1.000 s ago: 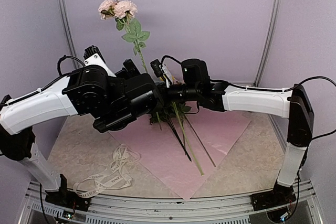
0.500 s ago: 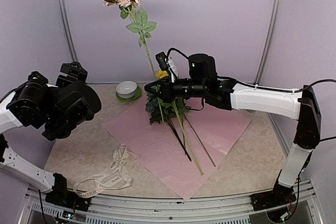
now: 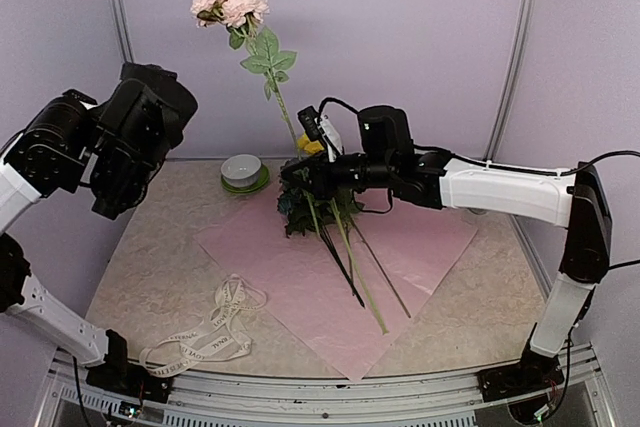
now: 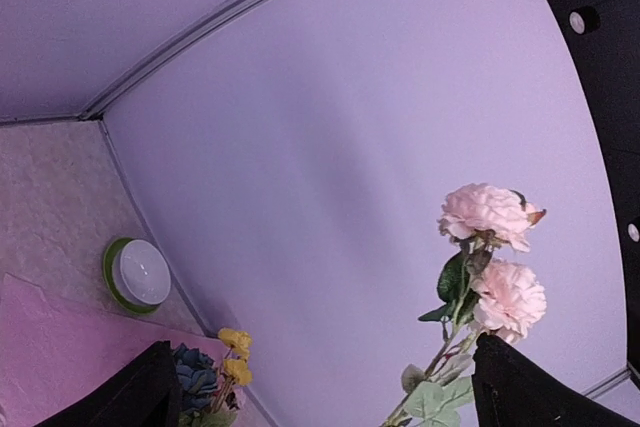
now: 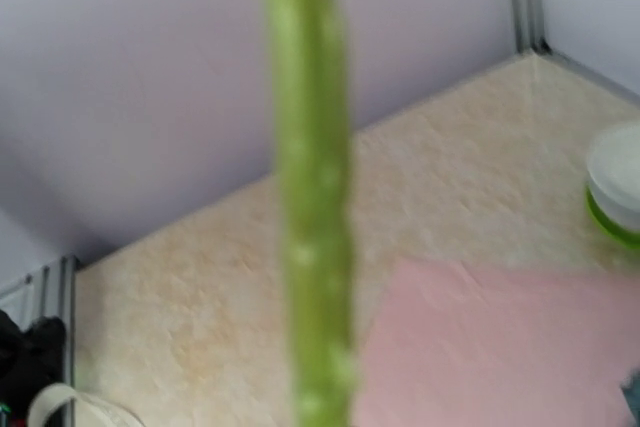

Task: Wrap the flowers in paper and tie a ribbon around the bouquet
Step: Place the fake flower on the flattened wrapping paper, then move the ribbon to the corner of the board, then adjust the fake flower on the flattened wrapping paper.

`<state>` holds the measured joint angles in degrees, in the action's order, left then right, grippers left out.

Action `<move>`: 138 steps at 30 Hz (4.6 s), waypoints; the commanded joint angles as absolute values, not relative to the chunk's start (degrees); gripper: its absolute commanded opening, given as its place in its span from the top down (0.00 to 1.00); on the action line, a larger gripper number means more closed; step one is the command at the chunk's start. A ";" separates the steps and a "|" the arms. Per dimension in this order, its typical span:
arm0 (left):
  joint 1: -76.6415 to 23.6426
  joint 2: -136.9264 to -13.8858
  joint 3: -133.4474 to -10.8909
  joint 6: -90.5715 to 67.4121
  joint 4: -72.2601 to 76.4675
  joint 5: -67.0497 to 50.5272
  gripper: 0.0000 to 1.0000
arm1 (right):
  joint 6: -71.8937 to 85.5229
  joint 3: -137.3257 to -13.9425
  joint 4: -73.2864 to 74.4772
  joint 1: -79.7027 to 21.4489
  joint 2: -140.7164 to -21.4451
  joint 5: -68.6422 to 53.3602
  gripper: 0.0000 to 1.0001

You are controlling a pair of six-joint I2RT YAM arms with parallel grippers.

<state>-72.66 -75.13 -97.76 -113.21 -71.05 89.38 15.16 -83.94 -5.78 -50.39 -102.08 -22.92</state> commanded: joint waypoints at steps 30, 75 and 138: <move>-50.41 -71.44 -77.94 -33.01 -40.84 38.97 0.10 | 17.59 -81.19 23.57 -42.82 -108.05 -3.96 1.00; -47.89 -89.16 -39.09 -48.72 -37.34 12.93 0.70 | 16.71 -66.70 27.52 -39.38 -91.67 -3.80 0.44; -52.03 -118.03 -67.87 -40.23 -35.07 41.58 0.04 | 39.72 -57.05 -9.30 -39.15 -108.33 -19.85 0.89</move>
<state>-52.16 -115.46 -69.84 -42.50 -34.26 47.51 38.41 -55.55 -7.49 -38.59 -107.48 -19.79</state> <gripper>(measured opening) 0.956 0.083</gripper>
